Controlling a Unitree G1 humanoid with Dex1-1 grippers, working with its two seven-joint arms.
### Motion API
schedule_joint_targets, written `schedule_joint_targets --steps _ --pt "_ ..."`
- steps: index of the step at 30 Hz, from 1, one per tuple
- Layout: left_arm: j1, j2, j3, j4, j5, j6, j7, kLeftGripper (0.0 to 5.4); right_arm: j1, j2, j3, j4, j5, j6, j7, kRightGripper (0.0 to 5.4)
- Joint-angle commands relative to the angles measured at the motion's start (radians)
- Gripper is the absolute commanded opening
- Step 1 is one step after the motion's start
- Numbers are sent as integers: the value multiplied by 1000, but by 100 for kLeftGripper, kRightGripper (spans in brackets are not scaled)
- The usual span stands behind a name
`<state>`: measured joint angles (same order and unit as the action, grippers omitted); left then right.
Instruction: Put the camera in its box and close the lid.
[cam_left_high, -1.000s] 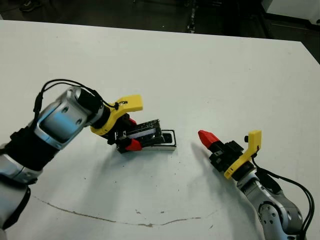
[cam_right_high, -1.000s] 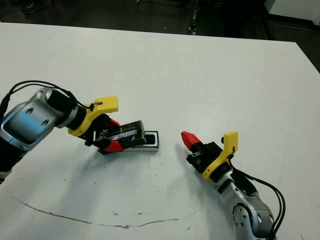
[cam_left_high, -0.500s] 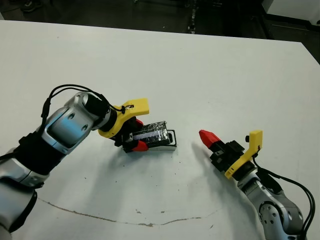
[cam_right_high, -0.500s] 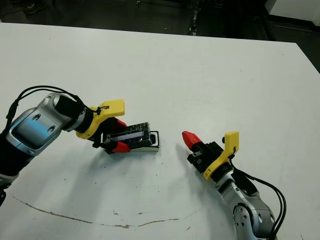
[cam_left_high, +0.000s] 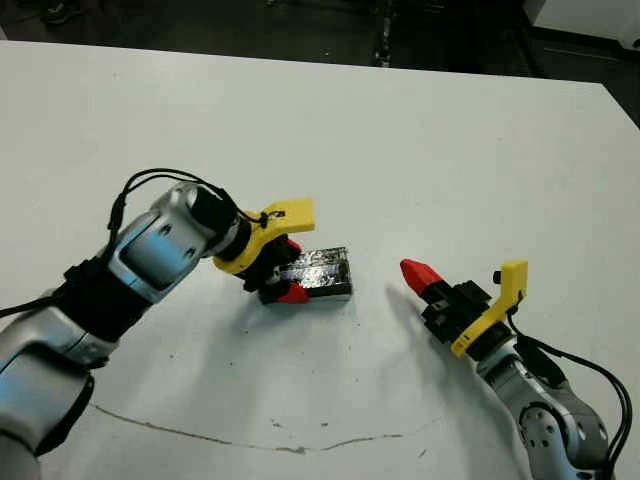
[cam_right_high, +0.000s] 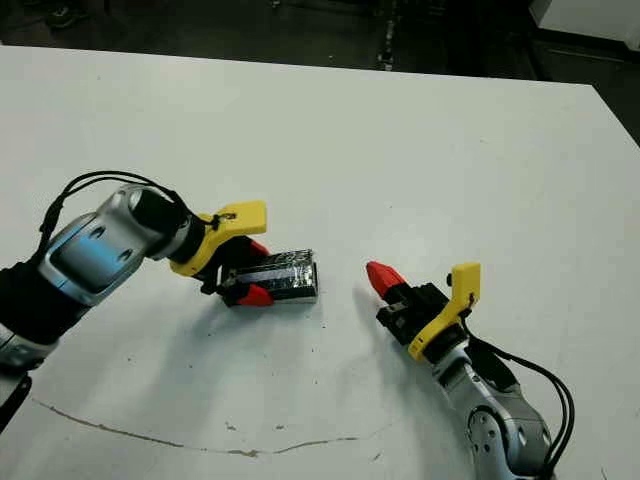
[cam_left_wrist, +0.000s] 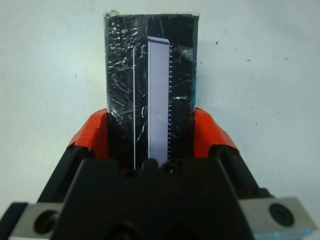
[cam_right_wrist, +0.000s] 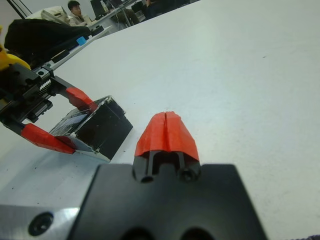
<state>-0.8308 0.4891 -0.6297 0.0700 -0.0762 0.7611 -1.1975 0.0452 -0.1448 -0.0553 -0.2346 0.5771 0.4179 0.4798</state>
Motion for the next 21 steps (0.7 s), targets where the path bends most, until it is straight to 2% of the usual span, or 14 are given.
schedule_joint_targets --steps 1,6,10,18,21 --pt "9 -67 -48 36 9 -30 -11 316 0 -4 -8 8 -2 -14 5 0" --pt "0 -101 -65 91 32 -73 -29 316 3 -4 -13 8 3 -11 3 0" --pt "-4 -124 -64 116 37 -56 -39 316 5 -5 -13 10 2 -12 6 0" --pt "7 -125 -77 102 76 -61 -24 316 11 -5 -10 6 -7 -14 0 0" --pt "17 -110 -95 94 119 -185 -23 364 11 -3 -10 8 -5 -16 3 0"
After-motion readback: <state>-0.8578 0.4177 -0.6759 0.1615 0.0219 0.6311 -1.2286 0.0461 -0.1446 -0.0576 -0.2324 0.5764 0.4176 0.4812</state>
